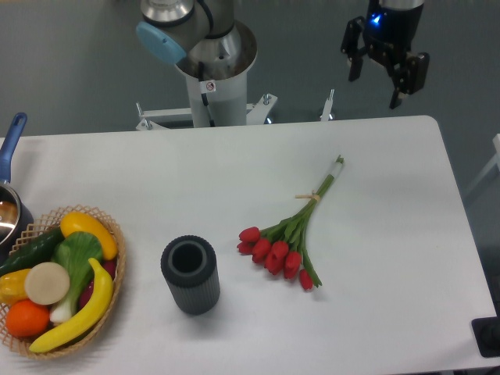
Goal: Pick up the flowers from the table
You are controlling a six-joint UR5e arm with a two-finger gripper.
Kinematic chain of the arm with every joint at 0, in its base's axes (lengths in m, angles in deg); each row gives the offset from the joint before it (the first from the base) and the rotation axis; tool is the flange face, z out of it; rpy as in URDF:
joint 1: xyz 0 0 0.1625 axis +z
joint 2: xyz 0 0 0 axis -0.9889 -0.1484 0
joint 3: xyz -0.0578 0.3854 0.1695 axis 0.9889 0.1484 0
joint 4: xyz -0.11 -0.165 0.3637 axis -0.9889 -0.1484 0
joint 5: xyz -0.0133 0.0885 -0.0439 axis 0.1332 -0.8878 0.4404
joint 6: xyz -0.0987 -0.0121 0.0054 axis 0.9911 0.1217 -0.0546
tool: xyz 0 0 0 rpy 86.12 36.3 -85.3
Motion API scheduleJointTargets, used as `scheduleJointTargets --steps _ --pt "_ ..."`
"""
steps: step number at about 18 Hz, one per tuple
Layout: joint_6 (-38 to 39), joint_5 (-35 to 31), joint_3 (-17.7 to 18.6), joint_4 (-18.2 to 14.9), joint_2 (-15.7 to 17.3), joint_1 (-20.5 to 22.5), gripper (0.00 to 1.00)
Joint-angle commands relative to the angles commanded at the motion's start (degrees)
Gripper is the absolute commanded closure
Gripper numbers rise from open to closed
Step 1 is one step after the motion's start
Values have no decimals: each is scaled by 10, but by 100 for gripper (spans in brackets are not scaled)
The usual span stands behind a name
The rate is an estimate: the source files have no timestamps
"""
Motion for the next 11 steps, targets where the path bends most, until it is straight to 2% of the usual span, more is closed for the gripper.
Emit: scheduleJointTargets --steps 7,11 --pt "2 -4 5 -1 -2 -1 0" --pt "98 -2 13 3 -3 -14 0"
